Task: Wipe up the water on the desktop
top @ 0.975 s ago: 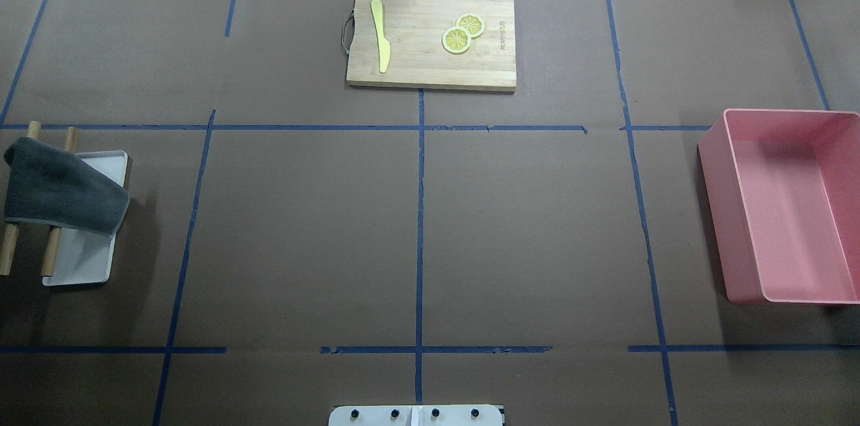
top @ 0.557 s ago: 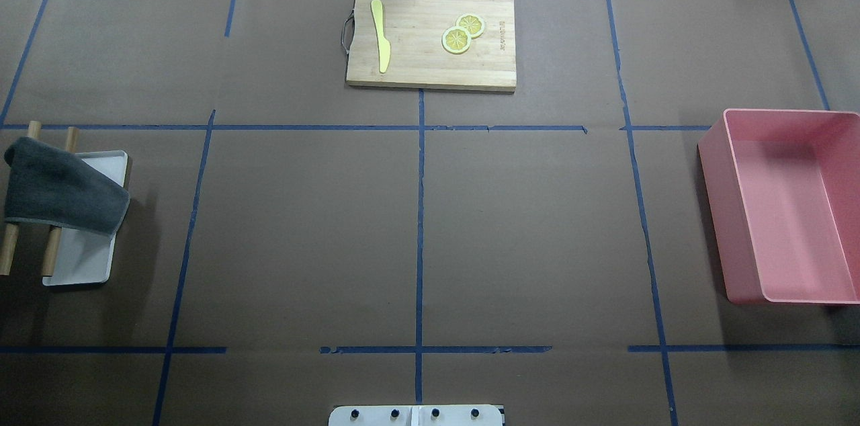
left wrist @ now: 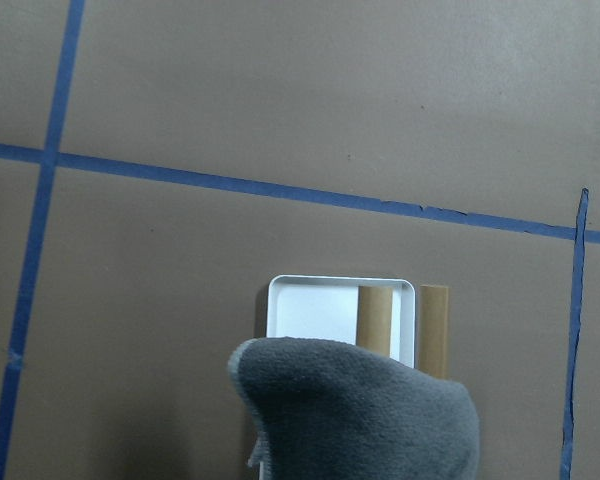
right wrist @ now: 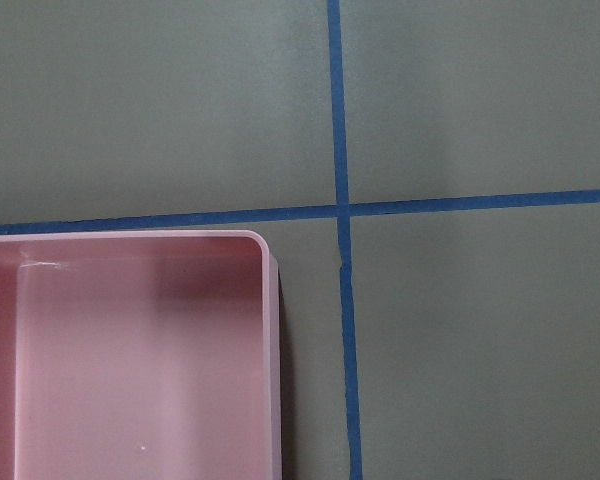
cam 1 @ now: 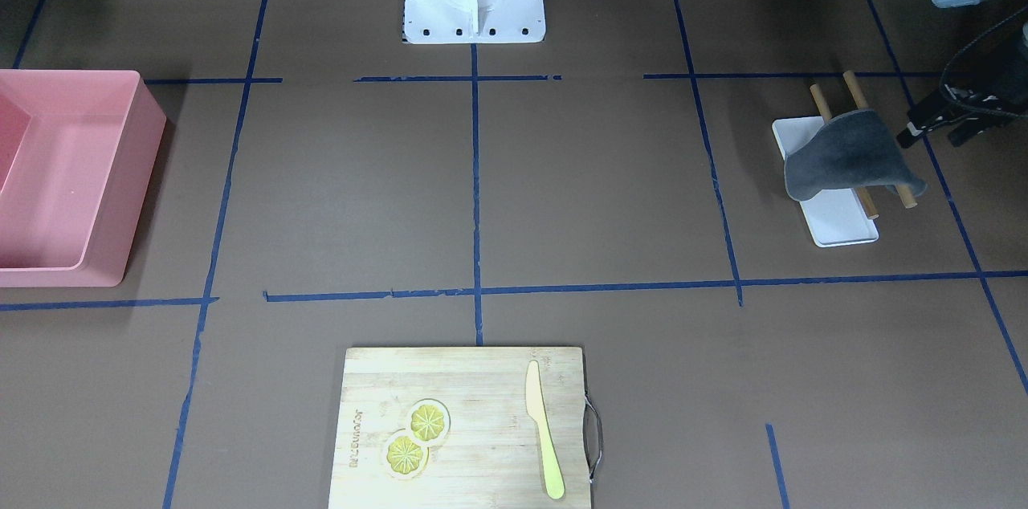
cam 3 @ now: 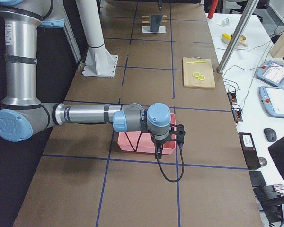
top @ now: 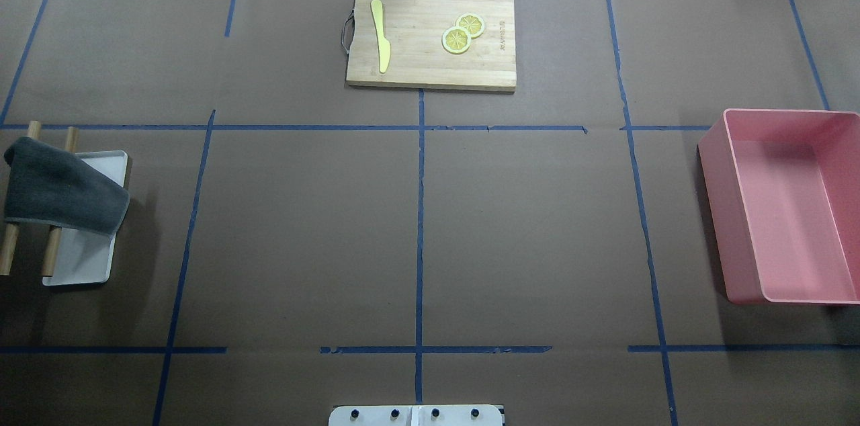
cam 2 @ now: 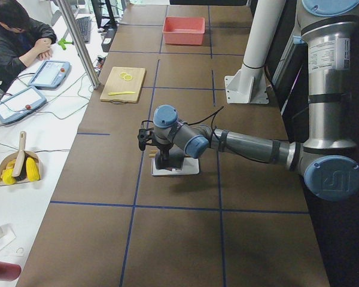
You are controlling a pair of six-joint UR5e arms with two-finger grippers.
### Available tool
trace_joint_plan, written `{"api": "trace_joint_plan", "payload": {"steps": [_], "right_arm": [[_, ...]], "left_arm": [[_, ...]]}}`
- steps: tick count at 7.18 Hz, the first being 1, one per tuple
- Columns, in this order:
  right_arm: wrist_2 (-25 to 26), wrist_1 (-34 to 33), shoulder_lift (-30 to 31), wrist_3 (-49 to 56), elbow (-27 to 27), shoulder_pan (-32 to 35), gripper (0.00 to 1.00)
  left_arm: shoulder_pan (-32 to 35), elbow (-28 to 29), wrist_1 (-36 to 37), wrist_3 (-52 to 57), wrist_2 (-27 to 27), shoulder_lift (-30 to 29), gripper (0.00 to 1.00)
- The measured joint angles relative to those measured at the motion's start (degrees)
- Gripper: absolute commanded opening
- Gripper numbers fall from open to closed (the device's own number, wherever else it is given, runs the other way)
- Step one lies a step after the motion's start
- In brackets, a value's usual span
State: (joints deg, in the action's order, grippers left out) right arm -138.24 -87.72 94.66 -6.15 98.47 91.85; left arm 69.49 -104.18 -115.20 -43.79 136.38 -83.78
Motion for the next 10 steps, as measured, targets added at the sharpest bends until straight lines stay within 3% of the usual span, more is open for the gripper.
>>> {"api": "trace_joint_plan", "payload": {"steps": [4, 5, 10], "right_arm": [[-0.01, 0.00, 0.00, 0.02, -0.29, 0.00, 1.00], [-0.01, 0.00, 0.00, 0.04, -0.43, 0.00, 1.00], [-0.01, 0.00, 0.00, 0.00, -0.47, 0.00, 1.00]], "left_arm": [[-2.81, 1.10, -1.07, -0.24, 0.01, -0.22, 0.88], [-2.87, 1.61, -1.13, -0.21, 0.02, -0.36, 0.81], [-2.94, 2.58, -1.15, -0.14, 0.27, -0.68, 0.21]]}}
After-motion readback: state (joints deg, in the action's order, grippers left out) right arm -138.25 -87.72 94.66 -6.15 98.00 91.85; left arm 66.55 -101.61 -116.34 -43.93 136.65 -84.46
